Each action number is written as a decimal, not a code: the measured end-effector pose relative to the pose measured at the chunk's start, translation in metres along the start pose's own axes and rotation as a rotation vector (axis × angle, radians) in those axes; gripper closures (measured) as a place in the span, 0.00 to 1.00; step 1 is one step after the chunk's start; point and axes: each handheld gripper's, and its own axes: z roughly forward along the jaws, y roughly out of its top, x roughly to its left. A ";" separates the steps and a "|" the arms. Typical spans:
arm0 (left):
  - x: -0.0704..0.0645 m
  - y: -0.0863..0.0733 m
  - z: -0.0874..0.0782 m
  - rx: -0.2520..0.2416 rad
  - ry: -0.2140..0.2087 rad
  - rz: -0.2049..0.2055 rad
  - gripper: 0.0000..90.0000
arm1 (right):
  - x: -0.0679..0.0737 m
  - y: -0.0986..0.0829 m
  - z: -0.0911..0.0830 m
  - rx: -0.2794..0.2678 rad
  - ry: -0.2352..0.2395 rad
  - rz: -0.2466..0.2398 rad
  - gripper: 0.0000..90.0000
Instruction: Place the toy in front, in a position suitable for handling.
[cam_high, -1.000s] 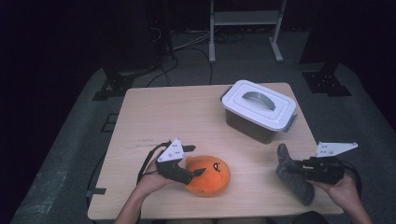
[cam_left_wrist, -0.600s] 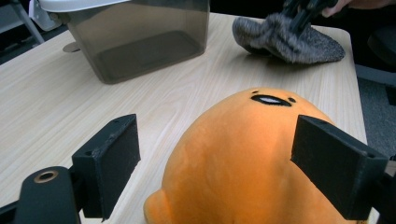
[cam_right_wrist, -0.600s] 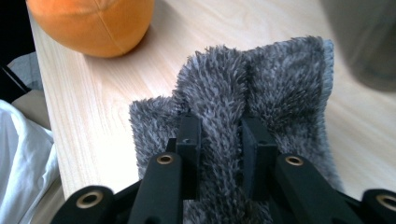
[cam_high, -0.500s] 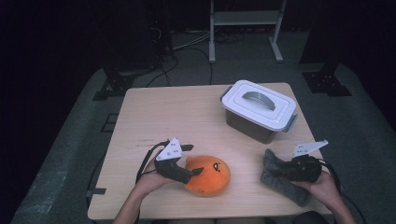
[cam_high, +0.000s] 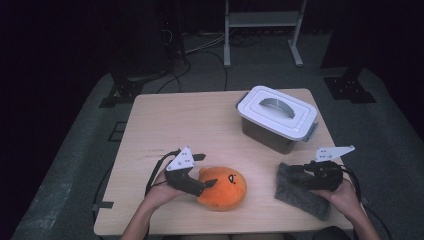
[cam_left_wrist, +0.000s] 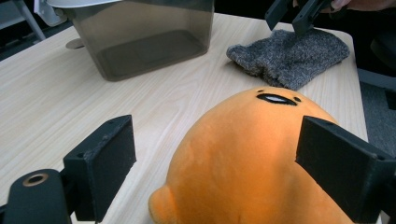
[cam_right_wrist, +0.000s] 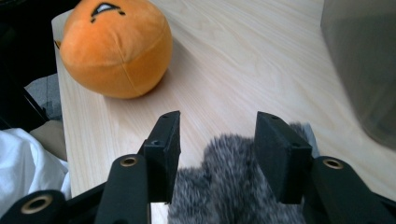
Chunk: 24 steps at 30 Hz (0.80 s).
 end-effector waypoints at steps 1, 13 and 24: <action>0.000 0.000 0.000 -0.003 0.000 -0.001 0.12 | 0.000 0.002 0.001 0.000 0.001 0.000 0.53; 0.004 0.001 -0.004 -0.026 -0.015 -0.032 0.10 | 0.004 0.035 0.003 -0.058 0.023 -0.037 0.42; 0.004 0.002 -0.005 -0.031 -0.004 -0.035 0.10 | 0.005 0.071 -0.013 -0.097 -0.017 -0.096 0.37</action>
